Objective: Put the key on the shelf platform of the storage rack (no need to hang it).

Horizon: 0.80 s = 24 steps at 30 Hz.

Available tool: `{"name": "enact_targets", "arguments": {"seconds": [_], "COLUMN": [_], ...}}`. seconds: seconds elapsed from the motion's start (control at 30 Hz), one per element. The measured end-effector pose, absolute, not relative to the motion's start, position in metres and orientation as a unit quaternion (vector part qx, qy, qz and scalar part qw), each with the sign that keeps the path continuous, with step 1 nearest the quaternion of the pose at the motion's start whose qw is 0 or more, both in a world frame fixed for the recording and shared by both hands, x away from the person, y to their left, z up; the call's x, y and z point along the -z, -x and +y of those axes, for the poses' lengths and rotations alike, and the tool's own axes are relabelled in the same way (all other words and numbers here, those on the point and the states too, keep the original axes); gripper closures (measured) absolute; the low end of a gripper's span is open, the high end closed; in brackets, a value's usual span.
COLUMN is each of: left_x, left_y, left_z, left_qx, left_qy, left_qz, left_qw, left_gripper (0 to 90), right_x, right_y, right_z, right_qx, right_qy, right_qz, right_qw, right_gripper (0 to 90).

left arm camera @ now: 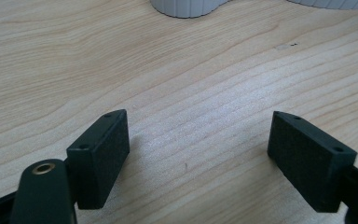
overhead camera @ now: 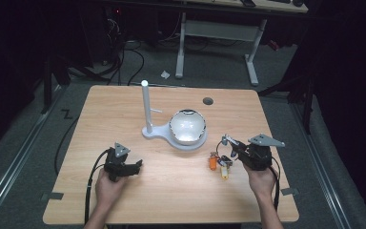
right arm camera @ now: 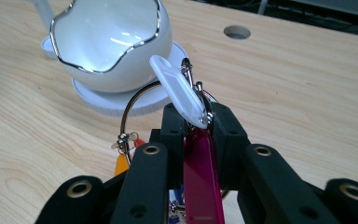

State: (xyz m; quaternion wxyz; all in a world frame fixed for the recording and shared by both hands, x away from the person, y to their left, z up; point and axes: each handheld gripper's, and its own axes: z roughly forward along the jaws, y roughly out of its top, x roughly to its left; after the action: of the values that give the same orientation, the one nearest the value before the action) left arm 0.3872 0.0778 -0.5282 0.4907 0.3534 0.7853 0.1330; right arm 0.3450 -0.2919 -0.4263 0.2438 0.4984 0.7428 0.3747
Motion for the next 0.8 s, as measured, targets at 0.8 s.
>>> {"name": "enact_targets", "arguments": {"seconds": [0.8], "left_x": [0.528], "left_y": [-0.387], "left_z": [0.078], "left_qx": [-0.133], "left_qy": [-0.352], "left_qz": [0.786], "left_qw": [0.490], "left_gripper": [21.0], "right_x": [0.383], "right_y": [-0.347], "right_z": [-0.285], "right_qx": [-0.406], "right_qy": [-0.470], "right_qz": [0.740], "right_qw": [0.259], "right_gripper": [77.7]}}
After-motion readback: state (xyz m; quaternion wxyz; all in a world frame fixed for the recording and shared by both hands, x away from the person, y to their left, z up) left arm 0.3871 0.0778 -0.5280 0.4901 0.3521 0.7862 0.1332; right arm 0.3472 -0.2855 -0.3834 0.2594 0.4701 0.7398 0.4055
